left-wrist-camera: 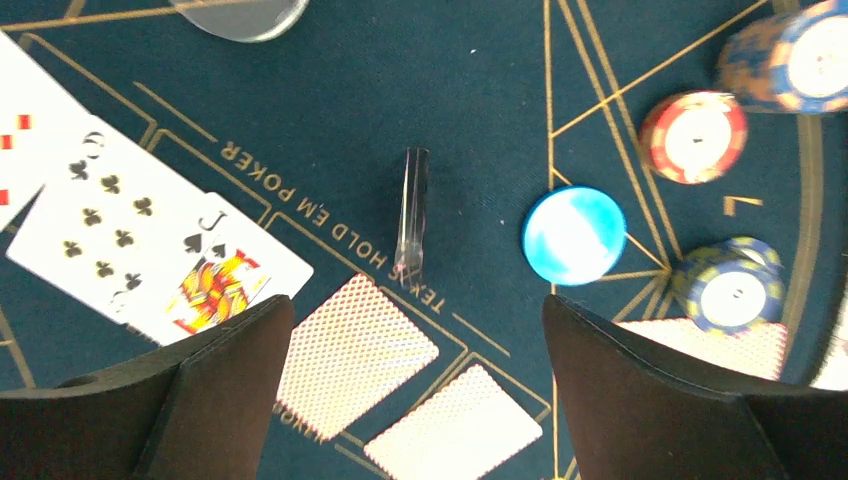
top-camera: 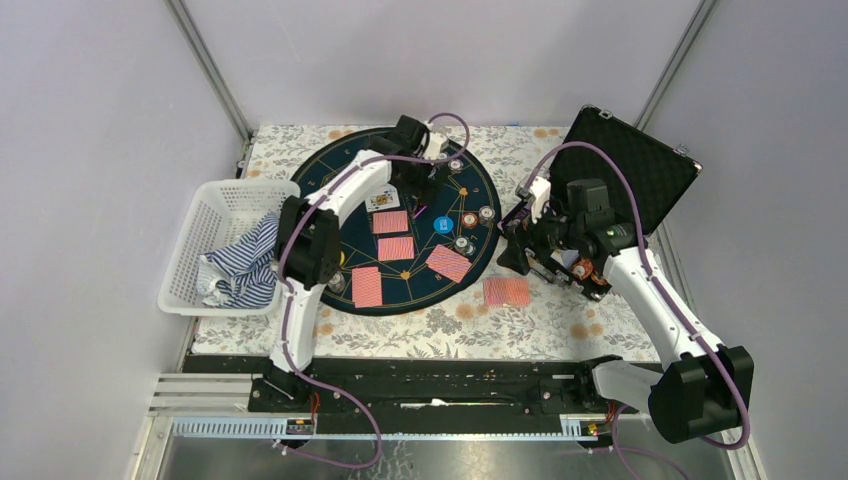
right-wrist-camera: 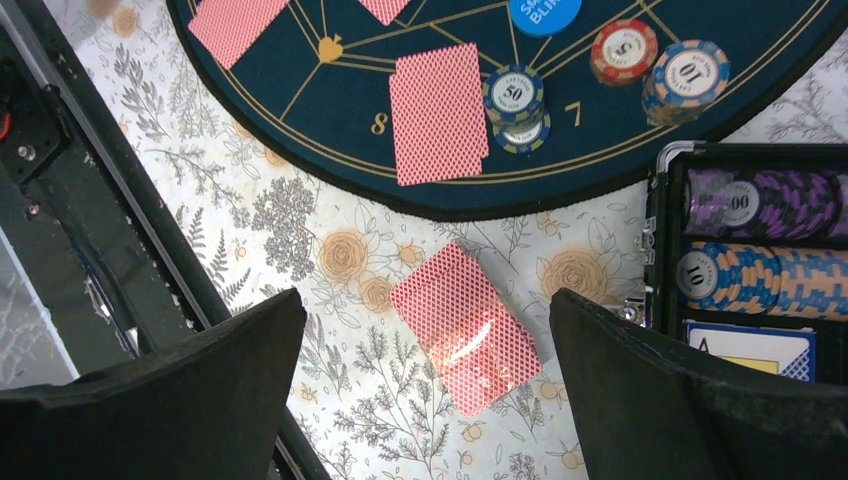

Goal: Distribute texas hold em gaming equipment

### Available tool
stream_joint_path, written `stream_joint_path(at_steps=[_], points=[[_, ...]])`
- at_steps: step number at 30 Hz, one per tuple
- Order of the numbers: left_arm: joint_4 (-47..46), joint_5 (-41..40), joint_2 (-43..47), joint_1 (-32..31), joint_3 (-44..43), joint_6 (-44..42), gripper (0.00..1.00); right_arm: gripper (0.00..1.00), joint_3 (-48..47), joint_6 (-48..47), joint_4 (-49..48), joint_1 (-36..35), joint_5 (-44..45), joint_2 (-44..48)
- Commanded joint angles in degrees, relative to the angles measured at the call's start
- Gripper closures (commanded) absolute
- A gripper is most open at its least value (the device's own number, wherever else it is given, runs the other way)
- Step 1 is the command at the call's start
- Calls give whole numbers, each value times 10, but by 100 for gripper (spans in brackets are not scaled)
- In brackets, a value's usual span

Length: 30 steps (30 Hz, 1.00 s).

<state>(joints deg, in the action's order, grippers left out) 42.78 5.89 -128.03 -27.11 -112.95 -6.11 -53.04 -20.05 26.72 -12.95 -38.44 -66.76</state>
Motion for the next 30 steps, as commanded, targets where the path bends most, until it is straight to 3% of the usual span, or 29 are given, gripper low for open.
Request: stream_joint_path(at_steps=[1, 5, 8, 12, 17, 23, 30], points=[[45, 48, 109, 33, -71, 11, 1, 0, -59, 11, 9, 9, -8, 5], [72, 107, 173, 99, -56, 21, 1, 0, -111, 17, 31, 25, 5, -2], [86, 101, 239, 148, -16, -4, 1, 0, -143, 24, 45, 53, 14, -10], [94, 109, 320, 225, 70, -38, 1, 0, -158, 36, 47, 118, -1, -22], [81, 188, 394, 344, 177, -23, 1, 0, -136, 45, 47, 200, -45, -53], [25, 155, 482, 365, 332, -22, 1, 0, -51, 80, -20, 214, -46, -48], [-13, 168, 515, 370, 407, 6, 1, 0, -37, 79, -24, 214, -49, -56]])
